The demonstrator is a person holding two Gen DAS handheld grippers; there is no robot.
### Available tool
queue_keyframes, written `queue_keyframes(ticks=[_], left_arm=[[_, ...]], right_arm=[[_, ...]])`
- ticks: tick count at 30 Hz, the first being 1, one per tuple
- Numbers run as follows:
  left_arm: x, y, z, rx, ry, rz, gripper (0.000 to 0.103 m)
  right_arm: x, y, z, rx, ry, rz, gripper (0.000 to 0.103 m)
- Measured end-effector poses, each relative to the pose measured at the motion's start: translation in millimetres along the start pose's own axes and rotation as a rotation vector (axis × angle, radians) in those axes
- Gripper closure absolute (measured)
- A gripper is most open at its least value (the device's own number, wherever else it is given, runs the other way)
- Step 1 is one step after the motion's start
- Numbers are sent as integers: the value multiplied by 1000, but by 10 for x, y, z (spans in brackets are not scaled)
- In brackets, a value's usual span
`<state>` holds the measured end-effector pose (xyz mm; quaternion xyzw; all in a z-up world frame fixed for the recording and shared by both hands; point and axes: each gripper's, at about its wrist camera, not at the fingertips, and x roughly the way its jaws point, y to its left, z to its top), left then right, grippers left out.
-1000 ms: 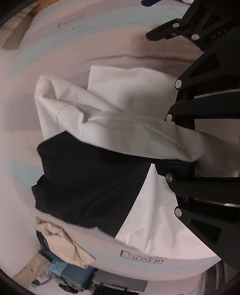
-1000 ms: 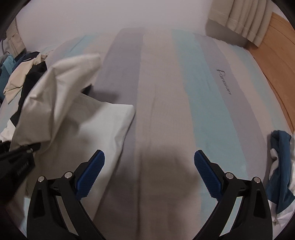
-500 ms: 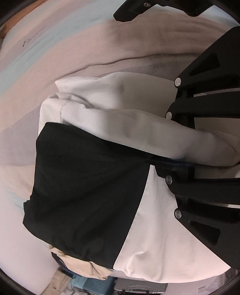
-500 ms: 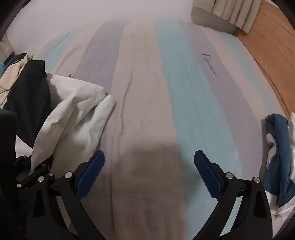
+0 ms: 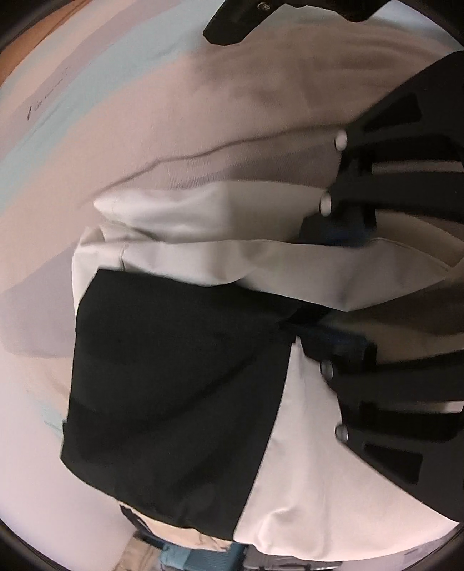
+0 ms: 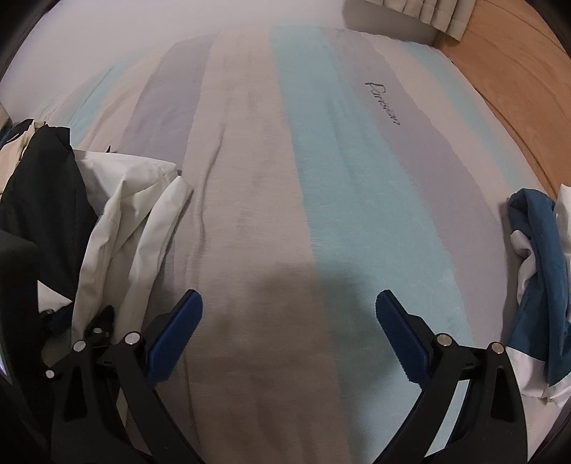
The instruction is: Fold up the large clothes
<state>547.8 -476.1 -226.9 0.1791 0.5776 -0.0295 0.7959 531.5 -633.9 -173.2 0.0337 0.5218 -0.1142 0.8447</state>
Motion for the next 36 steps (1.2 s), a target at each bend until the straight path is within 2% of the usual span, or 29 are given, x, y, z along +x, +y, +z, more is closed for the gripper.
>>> queue_keyframes(ticks=[1, 3, 4, 6, 9, 12, 17, 20, 25, 28, 30, 32, 34, 36], left_arm=[[-38, -81, -24, 0, 4, -11, 48], [-40, -19, 7, -22, 21, -45, 32], [-44, -6, 22, -27, 26, -54, 29], [-59, 45, 34, -29, 28, -63, 18], [-92, 17, 53, -20, 32, -92, 11], [-183, -157, 57, -12, 42, -131, 10], [-369, -158, 154, -8, 54, -295, 7], [-575, -111, 182, 11, 50, -343, 6], [-803, 343, 193, 54, 2, -355, 6], [-781, 689, 188, 27, 13, -357, 6], [-710, 988, 183, -1, 40, -380, 6], [-659, 1257, 175, -4, 36, -367, 6], [-611, 1468, 133, 16, 20, -386, 6], [-554, 1676, 127, 35, 17, -350, 6]], right_arm=[[-12, -19, -7, -2, -1, -3, 9], [-31, -49, -24, -5, -3, -9, 9], [-46, -85, -35, 1, -7, -19, 9], [-60, -133, -56, 11, -4, -18, 9], [-90, -197, -98, 9, -6, -30, 9], [-119, -244, -116, 7, -6, -34, 9], [-225, -332, -89, 36, -21, -36, 9], [-379, -431, -13, 65, -47, -40, 9], [-627, -329, 144, 40, -78, -28, 9], [-646, -111, 192, -5, -76, -12, 9], [-615, 92, 198, -33, -55, 5, 9], [-567, 322, 178, -44, -22, 43, 9], [-538, 509, 152, -50, -4, 73, 9], [-461, 731, 130, -63, 38, 119, 9]])
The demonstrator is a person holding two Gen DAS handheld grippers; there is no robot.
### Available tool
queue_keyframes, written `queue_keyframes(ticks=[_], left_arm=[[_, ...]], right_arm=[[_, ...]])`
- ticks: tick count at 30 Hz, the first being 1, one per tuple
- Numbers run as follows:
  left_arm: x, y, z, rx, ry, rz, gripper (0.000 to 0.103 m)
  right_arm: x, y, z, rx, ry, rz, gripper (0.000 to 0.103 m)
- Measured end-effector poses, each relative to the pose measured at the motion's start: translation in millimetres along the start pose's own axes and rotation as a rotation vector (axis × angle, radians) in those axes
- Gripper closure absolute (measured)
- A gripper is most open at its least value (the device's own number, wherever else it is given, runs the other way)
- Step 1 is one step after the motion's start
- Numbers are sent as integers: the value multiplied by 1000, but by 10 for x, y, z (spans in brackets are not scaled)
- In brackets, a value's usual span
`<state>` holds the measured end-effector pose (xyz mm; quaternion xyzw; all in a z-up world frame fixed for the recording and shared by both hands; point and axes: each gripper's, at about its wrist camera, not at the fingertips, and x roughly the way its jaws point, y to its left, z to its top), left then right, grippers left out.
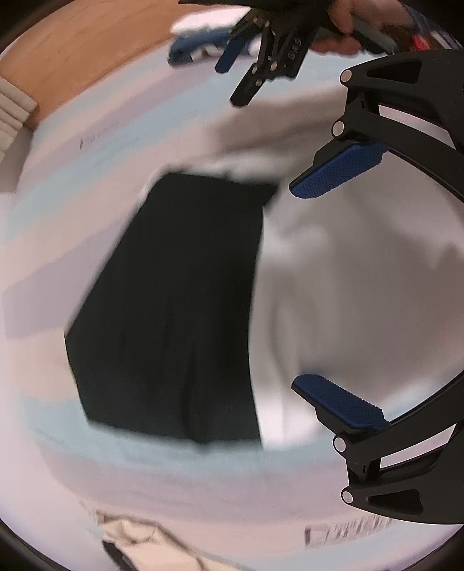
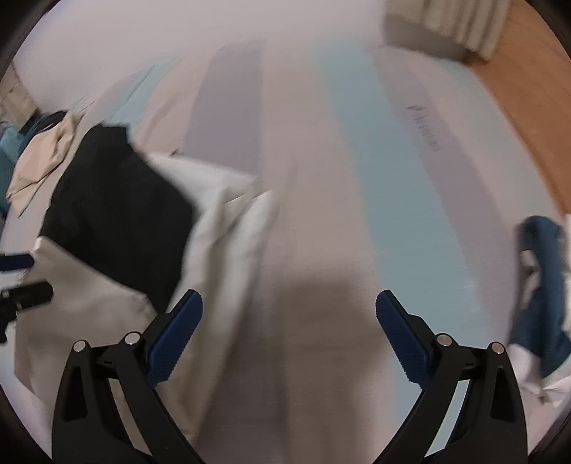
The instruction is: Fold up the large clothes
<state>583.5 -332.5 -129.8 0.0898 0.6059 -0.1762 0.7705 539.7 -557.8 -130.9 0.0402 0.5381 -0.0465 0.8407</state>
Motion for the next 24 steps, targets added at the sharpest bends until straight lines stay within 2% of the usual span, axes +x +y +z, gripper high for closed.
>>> queue_keyframes(ticks=[2, 5, 9, 12, 19, 24], left_arm=[[-56, 260, 3, -3, -2, -8, 6], [-32, 563, 23, 3, -7, -36, 6], [56, 1003, 14, 3, 1, -89, 6], [194, 1102, 65, 6, 7, -129, 5], [596, 1240, 167, -78, 65, -310, 5], [737, 1302, 161, -108, 84, -364, 5]], right_arm=[[169, 190, -6, -18, 61, 36, 9], [381, 401, -24, -52, 124, 41, 9], [613, 466, -24, -15, 190, 70, 9], [742, 419, 1, 39, 226, 109, 9], [1042, 279, 21, 148, 311, 197, 9], [1182, 232, 28, 199, 342, 257, 9]])
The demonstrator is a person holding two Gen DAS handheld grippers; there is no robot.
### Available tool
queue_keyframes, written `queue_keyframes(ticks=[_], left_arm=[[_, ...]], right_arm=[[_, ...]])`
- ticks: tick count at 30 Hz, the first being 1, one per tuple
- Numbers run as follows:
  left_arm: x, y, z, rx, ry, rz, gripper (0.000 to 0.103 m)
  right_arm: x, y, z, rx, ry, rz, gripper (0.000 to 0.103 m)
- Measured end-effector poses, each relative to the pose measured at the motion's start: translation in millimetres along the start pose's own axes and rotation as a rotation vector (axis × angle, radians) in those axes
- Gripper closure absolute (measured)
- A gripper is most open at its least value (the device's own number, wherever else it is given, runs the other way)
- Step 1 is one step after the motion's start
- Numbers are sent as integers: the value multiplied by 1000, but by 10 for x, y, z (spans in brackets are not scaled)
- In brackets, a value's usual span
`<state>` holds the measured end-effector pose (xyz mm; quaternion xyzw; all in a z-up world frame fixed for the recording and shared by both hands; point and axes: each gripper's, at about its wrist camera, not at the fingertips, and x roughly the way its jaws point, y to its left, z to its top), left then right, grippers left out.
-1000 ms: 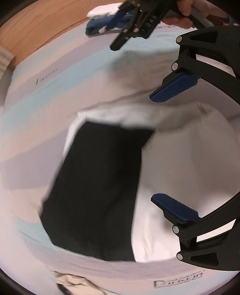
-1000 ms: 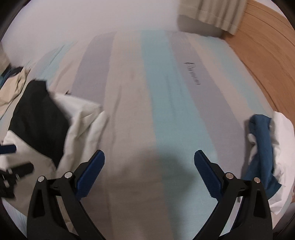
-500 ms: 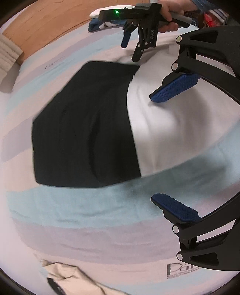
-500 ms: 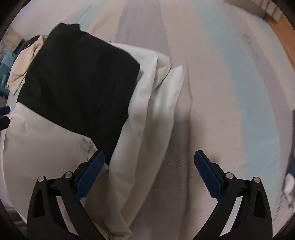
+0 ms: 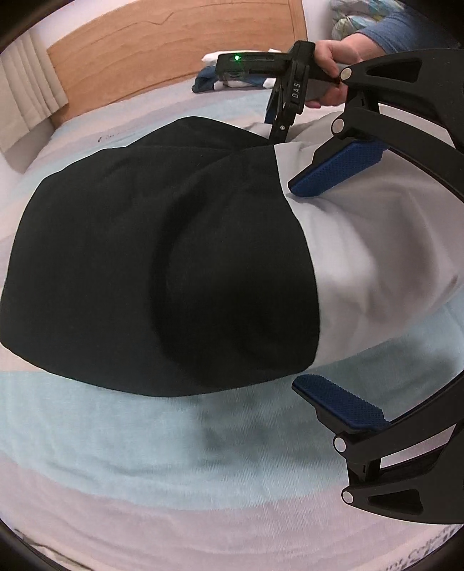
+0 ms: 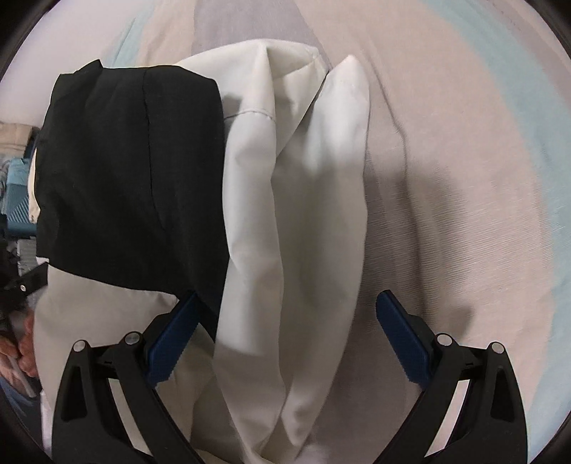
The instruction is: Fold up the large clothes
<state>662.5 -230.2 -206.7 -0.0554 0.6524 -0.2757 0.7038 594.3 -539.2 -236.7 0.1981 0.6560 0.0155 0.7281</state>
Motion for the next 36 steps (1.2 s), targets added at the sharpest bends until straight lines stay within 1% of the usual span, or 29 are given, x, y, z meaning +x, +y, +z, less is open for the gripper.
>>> queue_keyframes(ticks=[2, 6, 7, 8, 12, 15, 18, 20, 21, 22, 23, 24, 25, 26, 27, 28, 29, 30, 31, 32, 34, 36], left_arm=[[38, 36, -1, -19, 2, -30, 5], [132, 162, 6, -74, 23, -124, 5], [155, 199, 10, -79, 29, -154, 5], [160, 216, 11, -77, 29, -168, 5], [246, 306, 6, -95, 50, -250, 5], [293, 287, 13, -90, 55, -275, 5], [307, 256, 15, -78, 58, -274, 5], [294, 237, -9, -82, 54, -265, 5], [270, 213, -17, -81, 49, -259, 8], [240, 200, -32, -80, 44, -254, 10], [214, 182, -49, -76, 36, -244, 15], [217, 145, -45, -74, 30, -237, 19], [209, 140, -61, -75, 27, -231, 22], [185, 158, -76, -74, 24, -223, 28], [174, 152, -88, -73, 23, -211, 33], [156, 155, -98, -76, 22, -202, 36], [132, 163, -109, -77, 20, -196, 40], [116, 146, -119, -76, 19, -187, 44], [104, 139, -128, -80, 18, -178, 46], [84, 150, -122, -83, 16, -170, 50], [72, 19, -137, -77, 6, -149, 54], [12, -61, -157, -68, -4, -133, 58]], right_arm=[[17, -51, 31, 15, 6, 26, 9], [58, -117, 20, 26, 13, 72, 9], [65, -112, 29, 26, 16, 80, 9], [91, -99, -25, 25, 16, 87, 9], [127, -94, 6, 31, 29, 135, 8], [140, 31, 95, 13, 34, 183, 8], [191, 107, 117, 13, 45, 251, 9], [192, 136, 123, 19, 50, 258, 11], [198, 166, 130, 12, 50, 265, 15], [192, 200, 133, -1, 50, 270, 25], [190, 236, 140, -12, 57, 281, 29], [192, 243, 153, -5, 62, 279, 32], [189, 245, 173, 4, 67, 274, 38], [191, 237, 184, 16, 74, 268, 42], [191, 230, 194, 23, 74, 263, 48], [198, 230, 177, 30, 75, 262, 57], [183, 237, 180, 26, 73, 262, 61], [162, 248, 187, 15, 73, 264, 67], [151, 266, 176, 9, 73, 263, 70], [130, 269, 163, 12, 71, 259, 71], [97, 296, 145, 10, 55, 255, 76], [59, 343, 106, -4, 37, 243, 77]])
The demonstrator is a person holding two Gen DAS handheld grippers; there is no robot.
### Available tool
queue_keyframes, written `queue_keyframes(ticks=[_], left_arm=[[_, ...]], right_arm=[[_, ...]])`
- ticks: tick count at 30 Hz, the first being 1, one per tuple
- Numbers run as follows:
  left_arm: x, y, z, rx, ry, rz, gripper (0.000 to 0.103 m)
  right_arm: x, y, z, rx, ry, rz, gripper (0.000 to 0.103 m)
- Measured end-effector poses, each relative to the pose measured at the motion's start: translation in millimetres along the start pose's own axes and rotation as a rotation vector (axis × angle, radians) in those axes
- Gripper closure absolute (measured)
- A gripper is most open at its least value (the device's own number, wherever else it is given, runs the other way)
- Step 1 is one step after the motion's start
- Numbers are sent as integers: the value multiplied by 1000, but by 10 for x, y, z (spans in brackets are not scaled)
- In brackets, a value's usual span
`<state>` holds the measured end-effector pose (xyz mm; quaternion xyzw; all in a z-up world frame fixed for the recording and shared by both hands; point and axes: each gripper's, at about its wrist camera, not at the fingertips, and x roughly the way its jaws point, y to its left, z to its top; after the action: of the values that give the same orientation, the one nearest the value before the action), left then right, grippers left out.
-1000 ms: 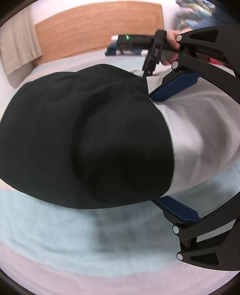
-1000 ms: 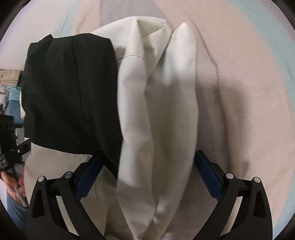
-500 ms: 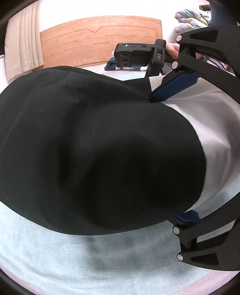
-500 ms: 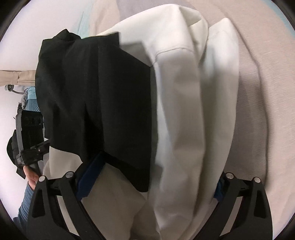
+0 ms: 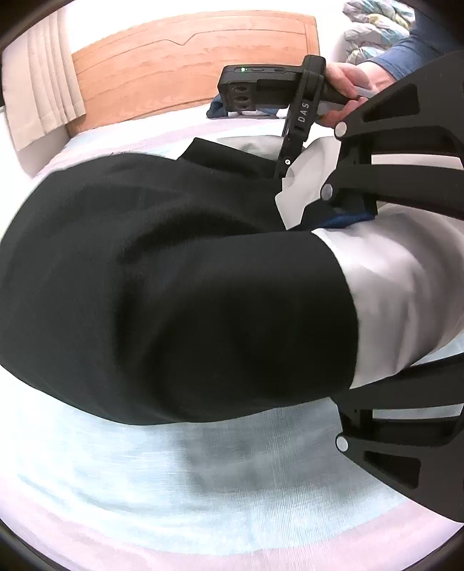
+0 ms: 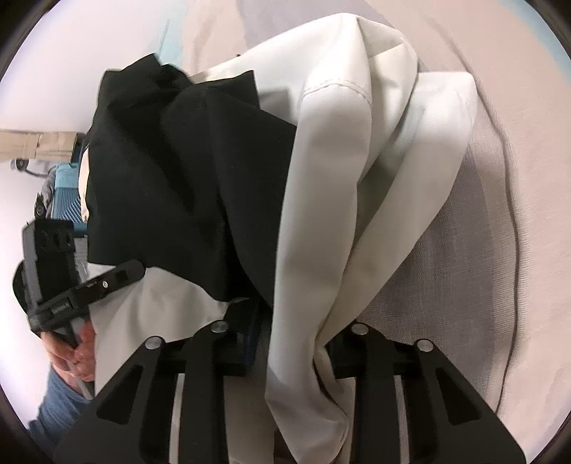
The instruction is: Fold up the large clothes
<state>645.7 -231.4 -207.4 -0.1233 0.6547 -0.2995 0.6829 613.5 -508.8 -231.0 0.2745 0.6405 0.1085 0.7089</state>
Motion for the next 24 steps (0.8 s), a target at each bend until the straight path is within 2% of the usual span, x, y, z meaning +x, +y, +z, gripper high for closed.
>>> queue_keyframes(ticks=[4, 8, 9, 12, 14, 17, 24], left_arm=[[-92, -214, 10, 24, -19, 32, 61], [-196, -347, 11, 68, -40, 75, 61], [-219, -383, 4, 82, -46, 86, 61], [-265, -481, -28, 96, -59, 96, 62], [-307, -551, -66, 113, -70, 105, 64], [-393, -705, -73, 128, -87, 111, 65], [-554, -1263, -75, 187, -118, 134, 66]], right_arm=[[-56, 50, -101, -49, -43, -54, 78], [-147, 418, -229, -187, -107, -237, 85], [-152, 501, -254, -209, -120, -249, 88], [-160, 563, -317, -223, -127, -225, 91], [-177, 526, -312, -195, -131, -171, 92], [-361, 375, -330, -172, -158, -96, 93], [-832, 225, -466, -173, -238, -35, 93]])
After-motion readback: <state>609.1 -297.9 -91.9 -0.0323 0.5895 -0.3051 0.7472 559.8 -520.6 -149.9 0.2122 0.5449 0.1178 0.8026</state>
